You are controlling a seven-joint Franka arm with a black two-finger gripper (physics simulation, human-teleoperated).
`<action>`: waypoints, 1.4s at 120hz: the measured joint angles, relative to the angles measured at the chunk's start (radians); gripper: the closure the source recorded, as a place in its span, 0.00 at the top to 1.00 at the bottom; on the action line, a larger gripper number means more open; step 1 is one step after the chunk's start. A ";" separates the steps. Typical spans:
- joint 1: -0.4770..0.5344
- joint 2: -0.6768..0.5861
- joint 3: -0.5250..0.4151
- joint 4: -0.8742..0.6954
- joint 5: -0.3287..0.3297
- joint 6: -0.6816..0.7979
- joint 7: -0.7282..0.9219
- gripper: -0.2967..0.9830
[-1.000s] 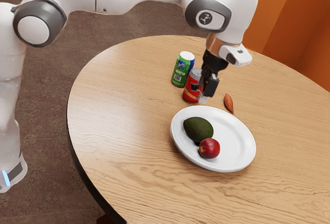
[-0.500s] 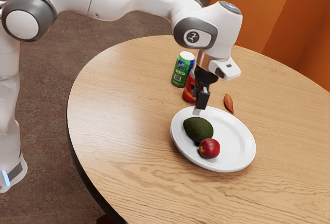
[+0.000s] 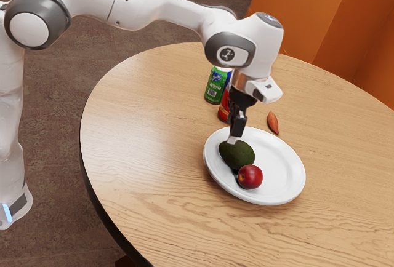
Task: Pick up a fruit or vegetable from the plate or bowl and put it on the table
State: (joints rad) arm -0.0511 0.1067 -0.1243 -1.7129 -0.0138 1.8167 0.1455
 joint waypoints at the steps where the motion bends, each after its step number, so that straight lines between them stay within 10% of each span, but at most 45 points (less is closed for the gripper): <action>1: 0.001 0.000 0.000 -0.001 0.000 0.001 0.000 0.77; 168: 0.017 0.090 -0.010 0.014 -0.017 0.073 0.024 0.77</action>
State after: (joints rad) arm -0.0342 0.1966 -0.1347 -1.6991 -0.0313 1.8897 0.1691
